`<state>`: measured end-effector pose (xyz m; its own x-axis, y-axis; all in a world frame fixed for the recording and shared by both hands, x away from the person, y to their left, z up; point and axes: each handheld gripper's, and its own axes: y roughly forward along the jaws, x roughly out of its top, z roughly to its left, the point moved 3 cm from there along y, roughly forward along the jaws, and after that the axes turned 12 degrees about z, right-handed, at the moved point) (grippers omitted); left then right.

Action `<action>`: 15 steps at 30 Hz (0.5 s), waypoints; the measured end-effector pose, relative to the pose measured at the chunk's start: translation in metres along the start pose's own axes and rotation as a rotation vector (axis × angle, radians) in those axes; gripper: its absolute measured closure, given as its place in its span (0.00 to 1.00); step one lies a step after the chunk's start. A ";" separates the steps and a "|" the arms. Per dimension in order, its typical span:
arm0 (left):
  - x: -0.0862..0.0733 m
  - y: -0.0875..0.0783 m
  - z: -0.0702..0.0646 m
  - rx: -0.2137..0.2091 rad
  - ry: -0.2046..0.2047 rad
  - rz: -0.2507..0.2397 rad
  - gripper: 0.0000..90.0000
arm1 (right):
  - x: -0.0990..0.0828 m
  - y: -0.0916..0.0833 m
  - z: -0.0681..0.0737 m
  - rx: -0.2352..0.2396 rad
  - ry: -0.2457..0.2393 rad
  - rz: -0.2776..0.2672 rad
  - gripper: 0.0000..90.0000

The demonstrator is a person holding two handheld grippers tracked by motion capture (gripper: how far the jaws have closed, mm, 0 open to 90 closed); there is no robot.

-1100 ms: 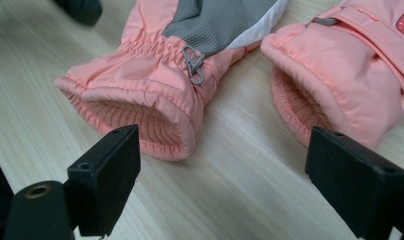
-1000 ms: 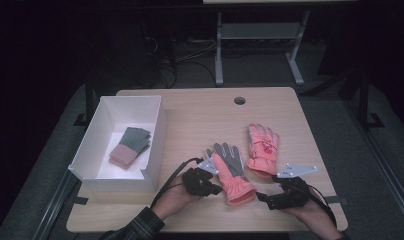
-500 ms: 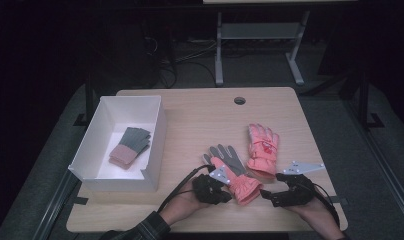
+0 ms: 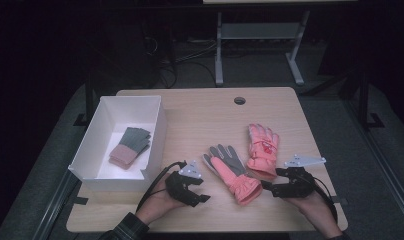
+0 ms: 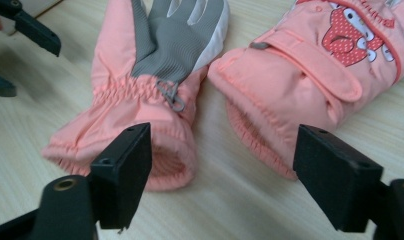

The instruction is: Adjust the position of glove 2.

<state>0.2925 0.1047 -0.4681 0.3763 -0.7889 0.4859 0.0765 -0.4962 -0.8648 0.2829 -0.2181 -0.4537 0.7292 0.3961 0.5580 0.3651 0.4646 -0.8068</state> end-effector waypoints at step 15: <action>-0.010 -0.006 0.007 0.026 -0.033 -0.044 0.27 | 0.035 -0.002 -0.012 -0.031 0.041 -0.089 0.84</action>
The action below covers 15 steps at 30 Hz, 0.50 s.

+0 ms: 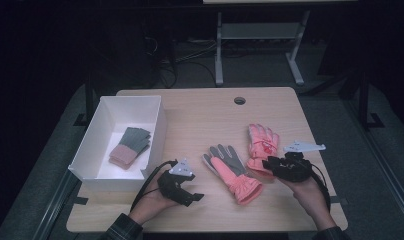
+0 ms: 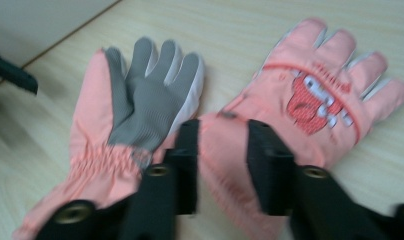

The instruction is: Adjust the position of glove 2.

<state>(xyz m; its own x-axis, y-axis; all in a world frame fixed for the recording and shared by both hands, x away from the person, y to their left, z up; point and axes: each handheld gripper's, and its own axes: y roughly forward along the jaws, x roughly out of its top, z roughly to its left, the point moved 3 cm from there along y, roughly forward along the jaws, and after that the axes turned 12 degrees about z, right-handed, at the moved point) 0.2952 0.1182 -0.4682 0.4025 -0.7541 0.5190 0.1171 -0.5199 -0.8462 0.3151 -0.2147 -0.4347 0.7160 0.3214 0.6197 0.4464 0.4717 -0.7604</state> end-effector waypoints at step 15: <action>0.001 0.005 0.000 -0.001 0.006 0.000 0.27 | 0.028 0.040 0.003 0.032 -0.035 0.069 1.00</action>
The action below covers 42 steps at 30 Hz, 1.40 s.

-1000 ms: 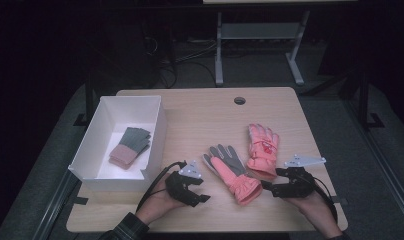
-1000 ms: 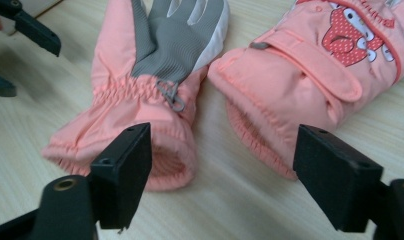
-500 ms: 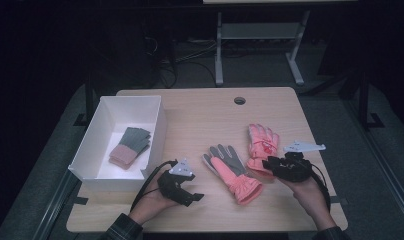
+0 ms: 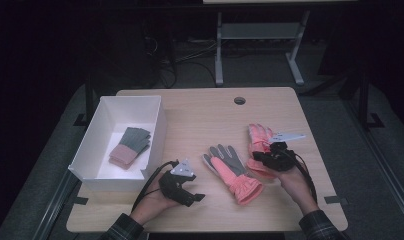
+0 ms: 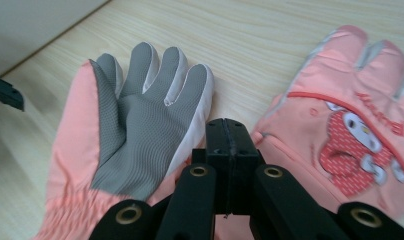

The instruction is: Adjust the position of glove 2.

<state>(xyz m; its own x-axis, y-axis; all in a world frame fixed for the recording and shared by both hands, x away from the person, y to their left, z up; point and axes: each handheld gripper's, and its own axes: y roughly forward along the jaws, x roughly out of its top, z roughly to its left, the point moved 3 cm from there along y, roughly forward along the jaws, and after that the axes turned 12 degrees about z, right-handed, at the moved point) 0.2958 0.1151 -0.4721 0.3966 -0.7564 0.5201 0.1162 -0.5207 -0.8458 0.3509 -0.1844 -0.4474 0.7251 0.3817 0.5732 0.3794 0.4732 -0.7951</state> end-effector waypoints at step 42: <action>0.002 0.001 0.001 -0.013 -0.010 -0.003 0.27 | -0.002 -0.023 -0.078 -0.047 0.091 0.092 0.63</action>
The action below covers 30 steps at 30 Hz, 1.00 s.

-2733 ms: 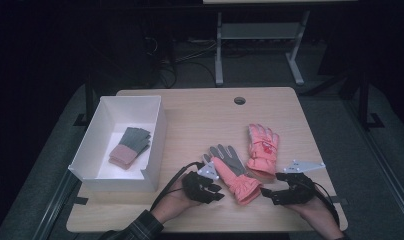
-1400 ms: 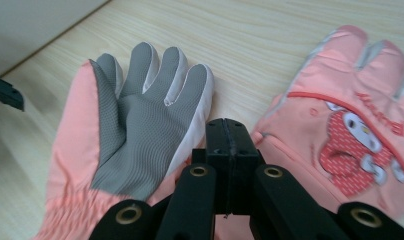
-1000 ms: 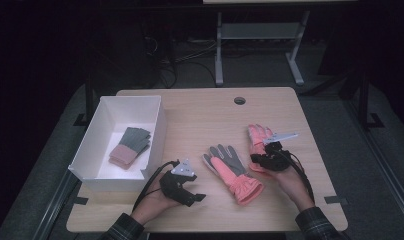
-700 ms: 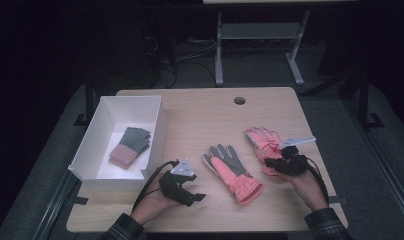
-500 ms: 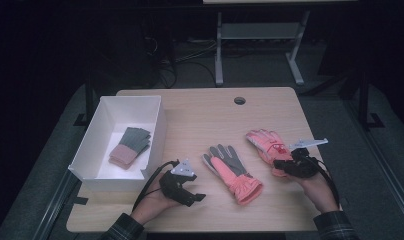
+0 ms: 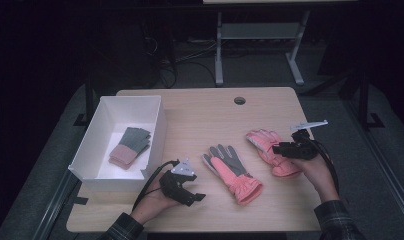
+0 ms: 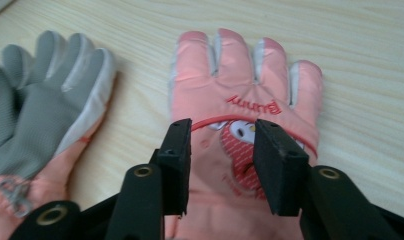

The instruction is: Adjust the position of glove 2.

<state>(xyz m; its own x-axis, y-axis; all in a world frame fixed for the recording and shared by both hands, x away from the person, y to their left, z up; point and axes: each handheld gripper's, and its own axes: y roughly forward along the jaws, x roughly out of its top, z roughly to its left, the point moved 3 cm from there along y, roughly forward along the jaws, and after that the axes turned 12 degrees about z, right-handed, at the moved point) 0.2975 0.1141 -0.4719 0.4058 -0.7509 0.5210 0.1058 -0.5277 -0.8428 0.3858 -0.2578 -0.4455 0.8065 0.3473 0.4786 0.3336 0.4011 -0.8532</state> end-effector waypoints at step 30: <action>0.000 0.004 -0.002 -0.001 -0.002 0.021 0.27 | -0.006 0.023 -0.006 -0.055 -0.055 0.068 0.97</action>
<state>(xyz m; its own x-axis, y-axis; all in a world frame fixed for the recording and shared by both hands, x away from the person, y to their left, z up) 0.2966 0.1112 -0.4745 0.4095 -0.7612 0.5029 0.0958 -0.5123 -0.8535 0.3919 -0.2556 -0.4694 0.8006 0.4191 0.4283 0.3060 0.3286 -0.8935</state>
